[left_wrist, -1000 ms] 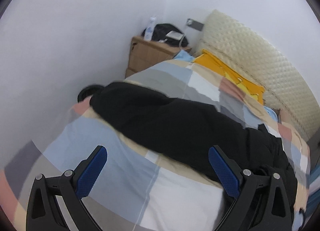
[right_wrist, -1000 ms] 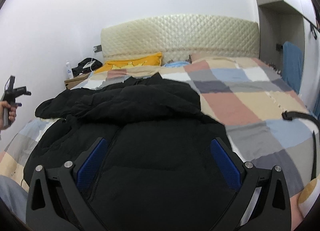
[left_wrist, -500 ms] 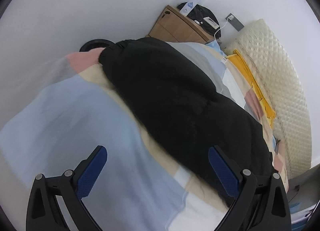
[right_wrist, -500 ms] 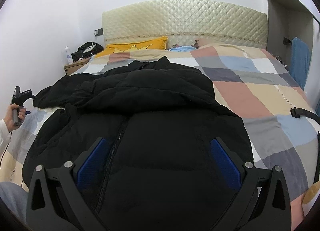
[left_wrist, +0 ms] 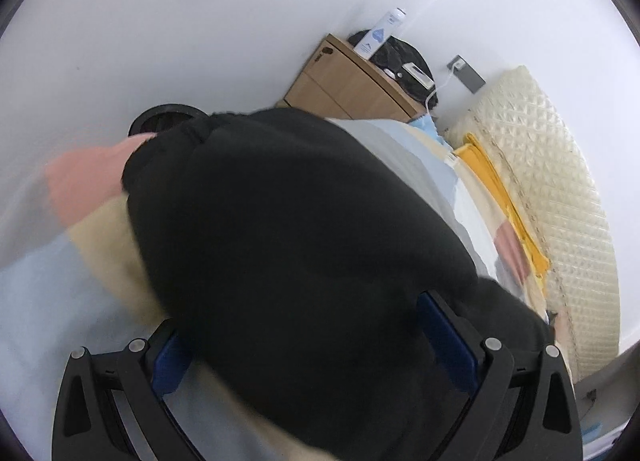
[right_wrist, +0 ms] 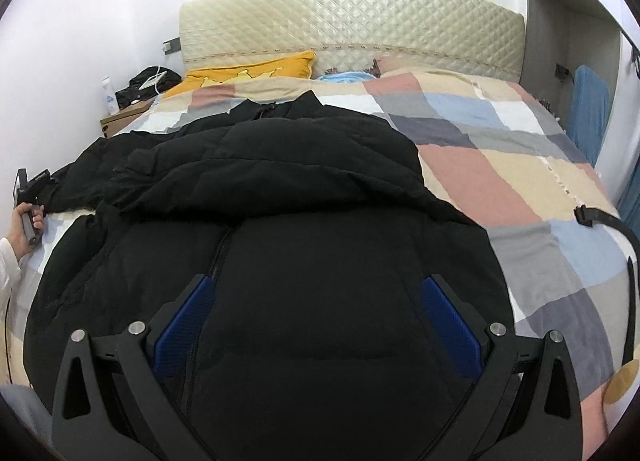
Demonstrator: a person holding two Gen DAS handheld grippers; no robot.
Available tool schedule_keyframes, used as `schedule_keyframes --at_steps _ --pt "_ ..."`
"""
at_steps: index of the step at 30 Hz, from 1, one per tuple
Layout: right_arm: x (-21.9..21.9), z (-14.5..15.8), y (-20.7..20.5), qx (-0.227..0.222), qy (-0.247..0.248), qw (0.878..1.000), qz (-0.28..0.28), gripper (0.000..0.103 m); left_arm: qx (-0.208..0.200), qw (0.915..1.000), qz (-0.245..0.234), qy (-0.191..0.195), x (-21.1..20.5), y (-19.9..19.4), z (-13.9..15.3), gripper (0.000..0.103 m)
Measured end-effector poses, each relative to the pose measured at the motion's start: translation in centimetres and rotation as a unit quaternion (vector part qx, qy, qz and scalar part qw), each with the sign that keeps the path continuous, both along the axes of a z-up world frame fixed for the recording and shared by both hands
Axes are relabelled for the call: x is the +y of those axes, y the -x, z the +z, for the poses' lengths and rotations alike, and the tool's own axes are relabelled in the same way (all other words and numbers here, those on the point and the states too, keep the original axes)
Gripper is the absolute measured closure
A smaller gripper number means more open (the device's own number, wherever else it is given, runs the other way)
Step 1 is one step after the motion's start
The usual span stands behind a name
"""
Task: Fold large clothes
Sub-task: 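Grasp the other sleeve cuff with the left gripper, then lift the gripped sleeve high with the left gripper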
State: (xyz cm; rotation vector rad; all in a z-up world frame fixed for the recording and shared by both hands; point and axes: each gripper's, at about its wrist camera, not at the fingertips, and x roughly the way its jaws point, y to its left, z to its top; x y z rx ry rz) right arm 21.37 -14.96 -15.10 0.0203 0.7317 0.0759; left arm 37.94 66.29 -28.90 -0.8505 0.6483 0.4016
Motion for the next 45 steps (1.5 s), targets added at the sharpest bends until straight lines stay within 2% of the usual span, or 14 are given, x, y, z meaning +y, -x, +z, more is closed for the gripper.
schedule_keyframes --at_steps 3,7,9,11,13,14,17,21,23,33,36,39,42,45 --pt "0.0 -0.4 -0.8 0.007 -0.006 1.000 -0.010 0.000 0.004 0.9998 0.017 -0.003 0.6 -0.3 -0.2 0.010" --pt "0.0 -0.7 -1.2 0.014 -0.006 1.000 -0.012 0.000 -0.012 0.9999 0.006 -0.005 0.6 -0.2 -0.2 0.031" --pt "-0.2 -0.7 -1.2 0.015 -0.012 1.000 -0.007 0.000 -0.022 0.9997 0.011 0.002 0.9 0.3 0.0 0.047" --pt "-0.3 -0.6 -1.0 0.009 -0.012 1.000 -0.005 0.000 -0.028 0.9992 0.025 0.015 1.1 0.7 0.5 0.069" --pt "-0.3 -0.4 -0.7 0.007 -0.013 1.000 0.001 0.000 -0.025 0.9991 0.031 0.011 0.8 0.8 1.4 0.082" --pt "-0.3 -0.3 -0.7 0.006 -0.013 1.000 0.002 0.000 -0.023 0.9992 0.030 0.007 0.5 0.8 2.0 0.087" --pt "-0.2 0.4 -0.1 -0.002 -0.015 1.000 0.007 0.000 -0.011 0.9997 0.017 -0.015 -0.8 0.6 4.2 0.094" --pt "0.2 0.7 0.7 -0.005 -0.006 0.999 0.032 0.000 -0.023 0.9992 0.006 -0.033 -2.3 1.2 7.6 0.095" --pt "0.1 1.0 1.1 -0.004 -0.020 0.999 0.041 0.000 -0.026 0.9987 0.005 -0.044 -3.1 1.8 9.4 0.096" --pt "-1.1 3.0 3.7 -0.038 -0.034 0.997 0.056 0.000 -0.057 0.9907 -0.026 -0.121 -9.0 4.3 22.3 0.097" --pt "-1.7 3.6 4.4 -0.052 -0.032 0.996 0.057 0.000 -0.061 0.9854 -0.044 -0.153 -11.8 4.7 26.1 0.097" --pt "-2.4 4.0 5.2 -0.065 -0.027 0.996 0.053 0.000 -0.042 0.9779 -0.053 -0.198 -14.7 4.5 29.4 0.097" --pt "-3.3 4.4 5.9 -0.073 -0.035 0.995 0.052 0.000 -0.048 0.9761 -0.059 -0.204 -17.5 5.1 32.4 0.097" --pt "-4.1 4.6 6.4 -0.079 -0.038 0.995 0.053 0.000 -0.051 0.9698 -0.074 -0.227 -21.1 5.3 35.4 0.097"
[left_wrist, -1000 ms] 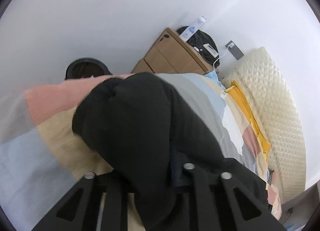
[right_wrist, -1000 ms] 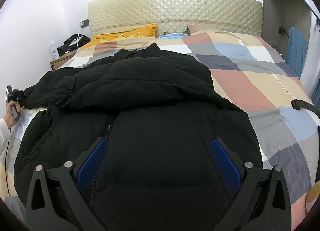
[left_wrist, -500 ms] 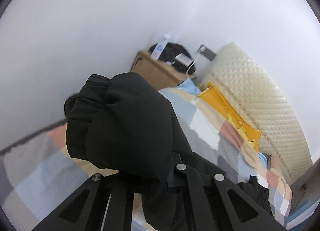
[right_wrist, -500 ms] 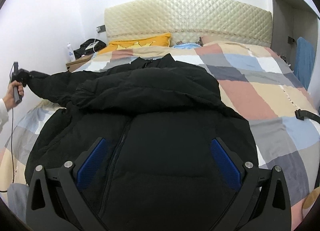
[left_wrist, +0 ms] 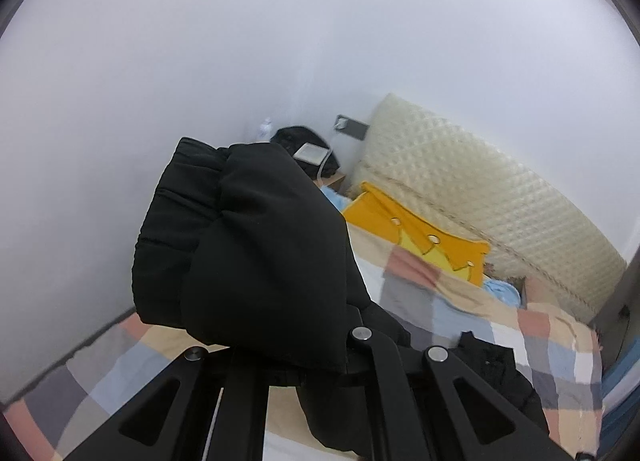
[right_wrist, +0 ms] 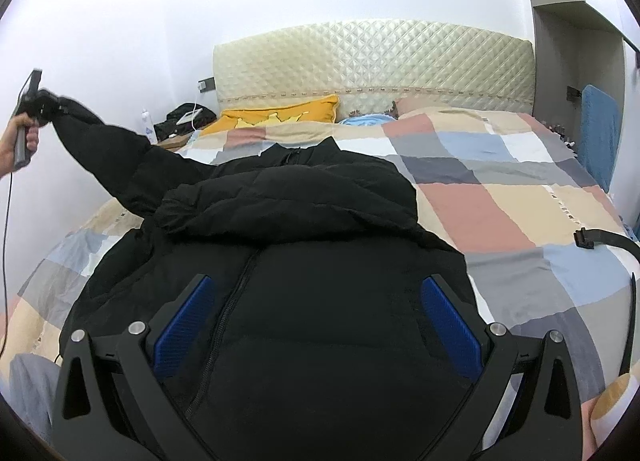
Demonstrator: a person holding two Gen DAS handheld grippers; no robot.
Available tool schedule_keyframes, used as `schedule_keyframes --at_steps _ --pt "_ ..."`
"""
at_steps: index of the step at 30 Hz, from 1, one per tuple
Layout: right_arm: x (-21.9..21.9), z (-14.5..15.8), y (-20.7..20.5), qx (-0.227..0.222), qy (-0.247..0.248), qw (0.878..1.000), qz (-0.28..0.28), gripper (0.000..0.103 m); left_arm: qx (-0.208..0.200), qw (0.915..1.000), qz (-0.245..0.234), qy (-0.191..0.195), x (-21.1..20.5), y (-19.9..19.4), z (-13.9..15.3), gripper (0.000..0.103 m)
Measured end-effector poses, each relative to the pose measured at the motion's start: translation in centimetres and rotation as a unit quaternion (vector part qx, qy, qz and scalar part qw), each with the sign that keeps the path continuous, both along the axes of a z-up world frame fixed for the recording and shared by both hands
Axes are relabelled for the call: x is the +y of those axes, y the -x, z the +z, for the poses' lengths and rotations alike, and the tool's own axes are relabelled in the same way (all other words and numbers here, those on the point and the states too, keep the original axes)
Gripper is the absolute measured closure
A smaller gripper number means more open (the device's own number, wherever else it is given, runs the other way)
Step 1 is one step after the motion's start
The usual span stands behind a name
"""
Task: Fold large clothes
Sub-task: 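Lift the gripped sleeve high with the left gripper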
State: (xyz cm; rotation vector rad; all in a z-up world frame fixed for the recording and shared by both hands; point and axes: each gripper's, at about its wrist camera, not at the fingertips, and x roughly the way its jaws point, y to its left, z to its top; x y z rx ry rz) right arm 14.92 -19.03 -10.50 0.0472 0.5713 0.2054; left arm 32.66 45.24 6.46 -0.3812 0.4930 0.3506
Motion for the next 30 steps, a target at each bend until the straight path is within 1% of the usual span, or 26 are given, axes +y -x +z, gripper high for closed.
schedule_keyframes --at_steps 3,8,12,15,18,21,23,25,26,30 --pt "-0.8 0.1 0.7 -0.007 -0.003 1.000 0.004 0.000 -0.004 0.9993 -0.018 -0.032 -3.9 0.4 2.6 0.097" --pt "-2.0 0.3 1.5 -0.016 -0.011 1.000 0.011 0.000 -0.014 0.9970 -0.045 -0.061 -10.8 0.9 6.0 0.097" --pt "-3.1 0.6 2.2 -0.027 -0.019 0.999 0.010 0.000 -0.023 0.9934 -0.071 -0.087 -16.2 0.9 8.0 0.097" --pt "-3.9 0.6 2.6 -0.030 -0.042 0.999 0.008 0.000 -0.033 0.9909 -0.095 -0.089 -20.7 0.4 8.9 0.097" --pt "-4.1 0.4 2.7 -0.028 -0.039 0.999 0.007 0.000 -0.039 0.9886 -0.116 -0.088 -24.5 -0.4 9.3 0.097" --pt "-4.8 0.4 3.1 -0.033 -0.048 0.998 0.000 0.000 -0.041 0.9846 -0.142 -0.094 -28.8 -0.9 9.3 0.097" --pt "-5.3 0.5 3.3 -0.036 -0.048 0.998 -0.009 0.000 -0.042 0.9806 -0.162 -0.102 -32.2 -1.3 9.3 0.097" --pt "-5.9 0.5 3.5 -0.034 -0.047 0.998 -0.024 0.000 -0.043 0.9767 -0.180 -0.109 -34.6 -1.4 9.0 0.097" --pt "-6.3 0.5 3.6 -0.033 -0.049 0.998 -0.030 0.000 -0.046 0.9745 -0.191 -0.108 -36.2 -1.6 8.6 0.097" --pt "-7.3 0.5 3.3 -0.026 -0.049 0.997 -0.044 0.000 -0.046 0.9692 -0.219 -0.104 -40.2 -2.0 6.7 0.097"
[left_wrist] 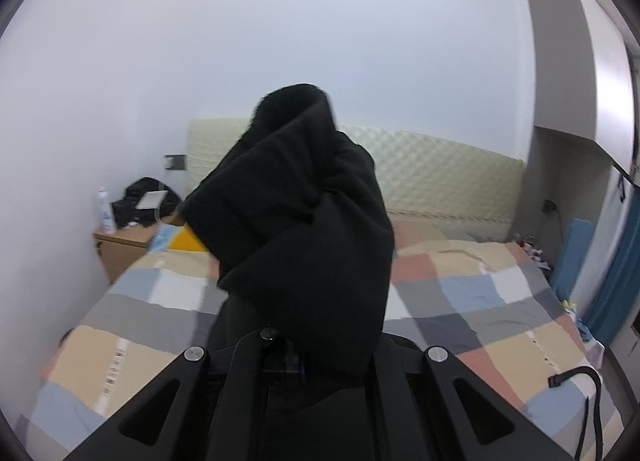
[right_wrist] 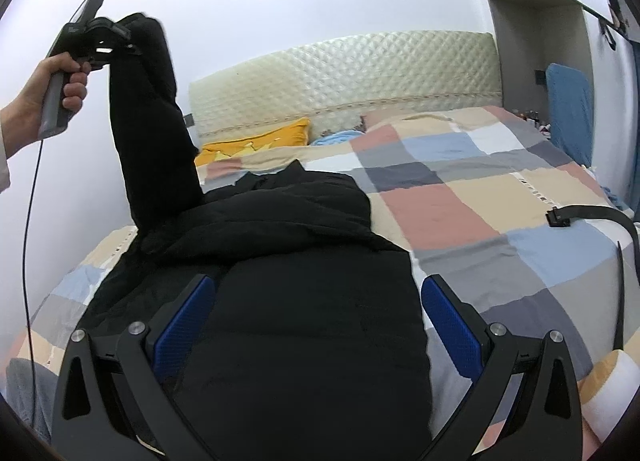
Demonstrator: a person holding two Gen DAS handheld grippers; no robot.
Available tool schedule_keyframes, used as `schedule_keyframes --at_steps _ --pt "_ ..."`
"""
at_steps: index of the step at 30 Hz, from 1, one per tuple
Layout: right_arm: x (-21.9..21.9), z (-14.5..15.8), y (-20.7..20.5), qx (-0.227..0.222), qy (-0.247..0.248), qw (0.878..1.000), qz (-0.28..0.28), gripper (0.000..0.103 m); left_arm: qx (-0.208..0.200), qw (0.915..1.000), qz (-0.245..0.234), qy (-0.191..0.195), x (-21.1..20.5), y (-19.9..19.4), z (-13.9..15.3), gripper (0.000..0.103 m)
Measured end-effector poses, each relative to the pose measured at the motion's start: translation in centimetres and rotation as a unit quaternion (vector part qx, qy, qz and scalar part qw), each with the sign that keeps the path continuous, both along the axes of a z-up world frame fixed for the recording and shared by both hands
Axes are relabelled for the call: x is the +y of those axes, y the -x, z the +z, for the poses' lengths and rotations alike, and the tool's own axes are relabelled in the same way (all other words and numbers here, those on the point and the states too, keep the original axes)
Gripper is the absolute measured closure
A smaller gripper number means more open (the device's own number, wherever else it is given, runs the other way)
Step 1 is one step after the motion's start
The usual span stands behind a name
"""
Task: Fold large clothes
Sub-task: 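Lift the gripped sleeve high with the left gripper, then lay the sleeve across the jacket body and open the left gripper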
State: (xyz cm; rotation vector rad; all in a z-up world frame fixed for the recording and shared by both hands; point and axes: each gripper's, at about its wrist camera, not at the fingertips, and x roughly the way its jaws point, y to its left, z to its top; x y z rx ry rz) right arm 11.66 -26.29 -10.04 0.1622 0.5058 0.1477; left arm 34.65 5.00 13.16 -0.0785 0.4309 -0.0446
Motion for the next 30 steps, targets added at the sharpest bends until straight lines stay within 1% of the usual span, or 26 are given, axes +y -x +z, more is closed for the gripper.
schedule_keyframes --at_steps 6,11,13,16,18,20,23,24,26,28,30 --pt "-1.1 0.6 -0.1 -0.013 0.007 1.000 -0.014 0.000 0.010 0.9988 -0.043 -0.018 -5.4 -1.0 -4.4 0.097" --pt "-2.3 0.9 -0.4 -0.021 0.013 0.999 -0.039 0.000 0.029 0.9963 -0.080 -0.012 -8.9 -2.5 -8.7 0.097" --pt "-2.8 0.7 -0.6 -0.021 0.001 0.999 -0.047 0.000 0.037 0.9949 -0.092 -0.016 -11.0 -3.2 -11.2 0.097" --pt "-3.1 0.2 -1.4 -0.009 0.001 0.999 -0.051 0.000 0.053 0.9915 -0.114 -0.033 -14.1 -4.0 -14.8 0.097" --pt "-3.2 -0.2 -1.8 -0.002 -0.004 0.999 -0.053 0.000 0.069 0.9879 -0.129 -0.053 -16.3 -4.2 -17.6 0.096" --pt "-3.3 -0.4 -2.3 0.003 -0.009 0.998 -0.054 0.000 0.096 0.9832 -0.138 -0.072 -19.0 -4.9 -21.2 0.096" --pt "-3.3 -0.6 -2.8 0.005 -0.009 0.998 -0.055 0.000 0.124 0.9793 -0.144 -0.071 -21.5 -5.7 -25.7 0.096" --pt "-3.3 -0.7 -2.8 0.006 -0.010 0.999 -0.053 0.000 0.133 0.9781 -0.145 -0.068 -22.0 -5.9 -26.8 0.096" --pt "-3.5 -0.9 -2.9 0.006 -0.015 0.999 -0.051 0.000 0.164 0.9739 -0.145 -0.060 -22.5 -6.6 -29.2 0.096" --pt "-3.6 -1.1 -3.1 0.009 -0.018 0.998 -0.054 0.000 0.177 0.9721 -0.144 -0.053 -22.8 -7.2 -30.8 0.096" --pt "-3.7 -1.3 -3.4 0.013 -0.023 0.998 -0.055 0.000 0.178 0.9712 -0.147 -0.058 -22.7 -7.1 -31.9 0.096"
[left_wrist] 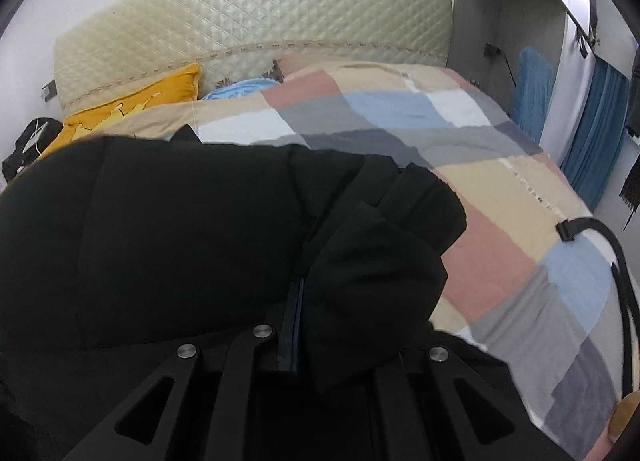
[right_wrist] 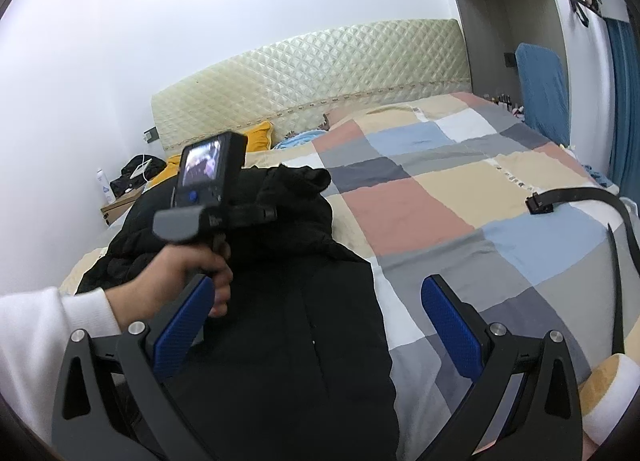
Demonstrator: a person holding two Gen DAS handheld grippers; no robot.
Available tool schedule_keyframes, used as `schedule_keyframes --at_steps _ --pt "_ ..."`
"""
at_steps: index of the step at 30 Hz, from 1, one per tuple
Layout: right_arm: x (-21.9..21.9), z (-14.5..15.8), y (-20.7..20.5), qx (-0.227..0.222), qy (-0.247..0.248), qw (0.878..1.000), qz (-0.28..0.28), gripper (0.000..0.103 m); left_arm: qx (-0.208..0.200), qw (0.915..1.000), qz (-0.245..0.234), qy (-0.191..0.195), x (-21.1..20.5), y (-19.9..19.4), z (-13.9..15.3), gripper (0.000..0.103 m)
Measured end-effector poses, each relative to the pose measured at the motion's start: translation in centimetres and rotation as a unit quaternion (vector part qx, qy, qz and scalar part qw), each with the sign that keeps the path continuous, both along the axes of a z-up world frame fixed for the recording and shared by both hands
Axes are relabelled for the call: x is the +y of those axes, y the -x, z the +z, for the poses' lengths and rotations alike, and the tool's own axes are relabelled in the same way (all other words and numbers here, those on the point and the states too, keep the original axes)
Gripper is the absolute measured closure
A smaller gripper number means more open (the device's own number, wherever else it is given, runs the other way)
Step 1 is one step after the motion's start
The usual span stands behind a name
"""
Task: Fold large clothes
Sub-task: 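Lay the sleeve across the jacket body and open the left gripper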
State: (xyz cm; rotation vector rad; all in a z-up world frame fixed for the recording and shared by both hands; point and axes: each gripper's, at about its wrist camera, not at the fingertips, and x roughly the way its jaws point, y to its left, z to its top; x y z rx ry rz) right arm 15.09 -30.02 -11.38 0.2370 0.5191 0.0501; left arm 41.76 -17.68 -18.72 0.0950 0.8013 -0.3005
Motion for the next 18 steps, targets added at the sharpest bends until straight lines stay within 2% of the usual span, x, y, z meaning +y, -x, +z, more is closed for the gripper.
schedule_keyframes --at_steps 2,4,7,9,10,12,14,18 --pt "-0.1 -0.2 -0.4 0.002 -0.003 1.000 -0.001 0.000 0.000 1.0000 0.001 -0.006 -0.1 0.0 -0.7 0.096" --pt "0.0 -0.3 -0.8 0.004 -0.003 1.000 0.001 0.000 -0.016 0.9993 0.012 -0.030 -0.7 0.4 -1.2 0.094" --pt "0.2 -0.5 -1.0 0.006 0.001 1.000 0.007 0.000 -0.054 0.9952 0.035 -0.074 -1.4 1.7 -0.3 0.091" --pt "0.2 -0.5 -0.9 0.004 0.003 1.000 0.006 0.000 -0.073 0.9933 0.040 -0.080 -1.4 2.6 0.4 0.088" --pt "0.1 -0.5 -0.9 0.003 0.003 1.000 0.004 0.000 -0.080 0.9931 0.042 -0.075 -1.4 3.4 0.8 0.085" --pt "-0.1 -0.4 -0.7 -0.001 0.000 1.000 -0.003 0.000 -0.085 0.9937 0.046 -0.058 -1.2 4.5 1.5 0.070" --pt "-0.4 -0.3 -0.6 -0.007 -0.004 1.000 -0.010 0.000 -0.087 0.9948 0.040 -0.037 -0.7 5.6 2.4 0.041" --pt "-0.3 0.0 -0.3 -0.018 0.001 1.000 -0.010 0.000 -0.086 0.9956 0.013 -0.034 -0.2 7.5 4.4 0.034"
